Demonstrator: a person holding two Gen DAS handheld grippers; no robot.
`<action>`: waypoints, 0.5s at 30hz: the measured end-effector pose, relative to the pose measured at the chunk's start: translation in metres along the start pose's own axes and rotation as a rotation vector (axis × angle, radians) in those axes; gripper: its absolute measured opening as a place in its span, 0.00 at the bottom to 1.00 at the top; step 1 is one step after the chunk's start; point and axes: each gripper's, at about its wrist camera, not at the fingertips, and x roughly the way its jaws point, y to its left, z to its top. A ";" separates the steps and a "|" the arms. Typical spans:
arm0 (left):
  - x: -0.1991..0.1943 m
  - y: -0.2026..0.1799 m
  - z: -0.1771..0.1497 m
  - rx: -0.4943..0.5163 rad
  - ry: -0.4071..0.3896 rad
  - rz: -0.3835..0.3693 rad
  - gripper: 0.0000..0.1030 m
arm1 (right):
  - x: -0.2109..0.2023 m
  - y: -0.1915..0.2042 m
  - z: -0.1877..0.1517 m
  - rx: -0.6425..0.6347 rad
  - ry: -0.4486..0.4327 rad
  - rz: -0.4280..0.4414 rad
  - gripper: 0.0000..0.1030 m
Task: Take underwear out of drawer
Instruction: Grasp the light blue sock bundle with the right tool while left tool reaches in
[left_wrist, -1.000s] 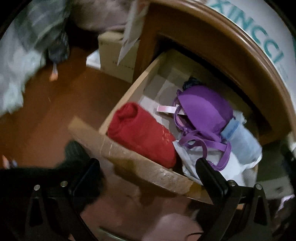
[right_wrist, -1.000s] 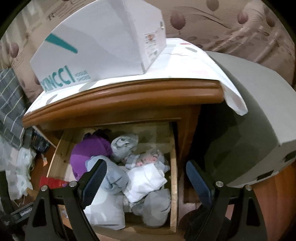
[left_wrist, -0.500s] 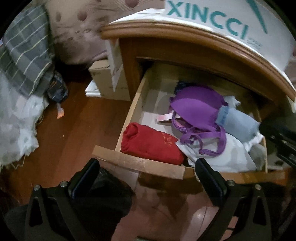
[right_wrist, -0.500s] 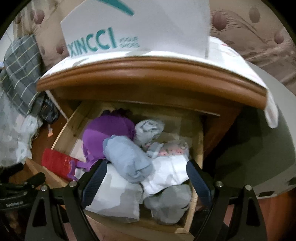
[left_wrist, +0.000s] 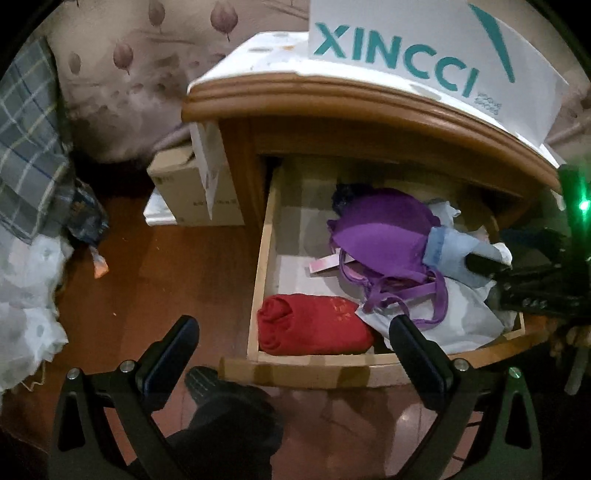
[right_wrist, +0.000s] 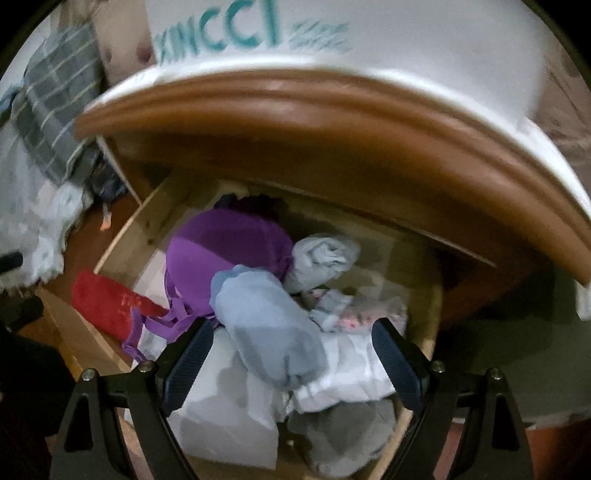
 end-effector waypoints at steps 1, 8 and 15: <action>0.003 0.003 0.000 -0.006 0.003 -0.021 0.98 | 0.007 0.005 0.002 -0.026 0.018 -0.008 0.87; 0.008 0.008 0.009 0.013 0.009 -0.066 0.97 | 0.036 0.022 0.007 -0.117 0.099 -0.031 0.87; 0.015 0.001 0.026 0.136 0.002 -0.103 0.98 | 0.052 0.020 0.012 -0.099 0.168 0.010 0.87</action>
